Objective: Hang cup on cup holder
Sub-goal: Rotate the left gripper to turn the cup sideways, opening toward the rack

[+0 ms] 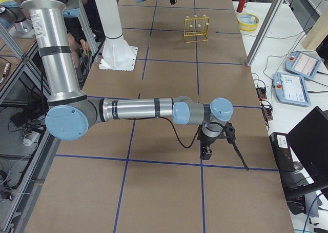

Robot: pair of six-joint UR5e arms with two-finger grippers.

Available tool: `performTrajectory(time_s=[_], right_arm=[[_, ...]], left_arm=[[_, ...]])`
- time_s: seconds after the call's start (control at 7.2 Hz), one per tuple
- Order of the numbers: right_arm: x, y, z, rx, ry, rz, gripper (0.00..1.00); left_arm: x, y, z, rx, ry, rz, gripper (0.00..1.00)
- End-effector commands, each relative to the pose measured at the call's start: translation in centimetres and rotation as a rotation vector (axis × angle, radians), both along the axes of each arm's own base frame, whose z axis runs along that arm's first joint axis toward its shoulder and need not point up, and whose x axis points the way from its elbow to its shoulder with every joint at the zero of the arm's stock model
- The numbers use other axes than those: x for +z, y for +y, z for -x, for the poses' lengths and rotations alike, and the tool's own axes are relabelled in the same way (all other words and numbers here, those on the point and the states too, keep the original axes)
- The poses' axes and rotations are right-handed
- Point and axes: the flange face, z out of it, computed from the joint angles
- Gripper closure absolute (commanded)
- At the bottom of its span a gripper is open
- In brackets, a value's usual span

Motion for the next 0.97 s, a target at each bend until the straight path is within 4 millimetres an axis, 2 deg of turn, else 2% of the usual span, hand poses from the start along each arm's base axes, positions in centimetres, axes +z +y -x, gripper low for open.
performTrajectory(time_s=[0.0, 0.14, 0.42, 0.69, 0.83], right_arm=[[0.0, 0.0, 0.0, 0.0, 0.0, 0.0, 0.0], [0.0, 0.0, 0.0, 0.0, 0.0, 0.0, 0.0], [0.0, 0.0, 0.0, 0.0, 0.0, 0.0, 0.0], [0.0, 0.0, 0.0, 0.001, 0.0, 0.001, 0.0], [0.0, 0.0, 0.0, 0.001, 0.0, 0.001, 0.0]], left_arm=[[0.6, 3.1, -3.4, 0.032, -0.151, -0.012, 1.0], [0.7, 4.0, -4.7, 0.058, -0.179, -0.012, 1.0], [0.4, 3.7, -6.4, 0.053, -0.164, -0.02, 1.0], [0.4, 3.0, -9.4, 0.018, -0.168, -0.036, 1.0], [0.0, 2.8, -9.9, 0.018, -0.162, -0.037, 1.0]])
